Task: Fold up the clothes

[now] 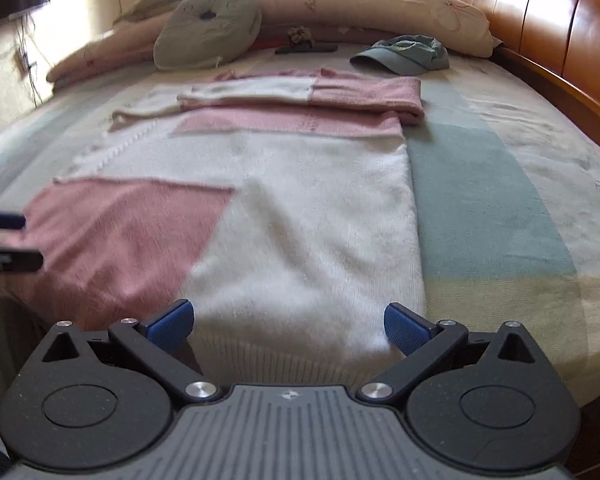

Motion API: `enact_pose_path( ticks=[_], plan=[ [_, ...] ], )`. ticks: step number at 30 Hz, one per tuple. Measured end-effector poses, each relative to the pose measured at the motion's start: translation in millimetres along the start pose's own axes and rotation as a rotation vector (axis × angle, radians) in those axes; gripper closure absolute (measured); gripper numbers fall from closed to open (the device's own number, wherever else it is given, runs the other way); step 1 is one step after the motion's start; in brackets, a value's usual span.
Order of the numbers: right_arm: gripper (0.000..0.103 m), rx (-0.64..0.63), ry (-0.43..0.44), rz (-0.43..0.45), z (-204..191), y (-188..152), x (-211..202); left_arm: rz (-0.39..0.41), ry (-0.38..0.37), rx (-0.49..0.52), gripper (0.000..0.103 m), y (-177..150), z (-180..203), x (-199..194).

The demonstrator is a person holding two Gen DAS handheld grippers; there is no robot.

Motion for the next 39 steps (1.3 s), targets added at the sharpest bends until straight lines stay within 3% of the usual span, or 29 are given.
enact_pose_path(
  ticks=[6,9,15,21,27,33,39],
  plan=[
    [0.000,0.053,0.033,0.009,6,23,30,0.036,0.002,-0.007,0.001,9,1,-6],
    [0.000,0.039,-0.010,-0.024,17,18,44,0.038,0.021,-0.018,0.001,8,-6,-8],
    [0.000,0.079,-0.005,0.000,35,16,25,0.027,0.064,-0.064,0.001,4,-27,-7],
    [0.000,0.059,0.043,0.046,21,37,20,0.043,0.030,-0.076,0.001,12,-20,-3],
    [0.000,0.051,0.064,0.058,16,66,57,0.057,0.009,-0.049,0.001,19,-12,-4],
    [0.000,0.068,0.074,0.065,20,98,111,0.056,0.036,-0.068,0.001,23,-24,-1],
    [0.000,0.123,0.048,0.026,48,91,139,0.043,0.057,-0.118,0.001,19,-42,4]
  ],
)
Point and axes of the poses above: each gripper's, at about its wrist camera, not at the fingertips, and x roughly the way its jaws point, z to its right, y to its top, the point moved 5 cm from there along x, roughly the way its jaws point, and after that the axes turned 5 degrees about z, right-handed, at the moved point
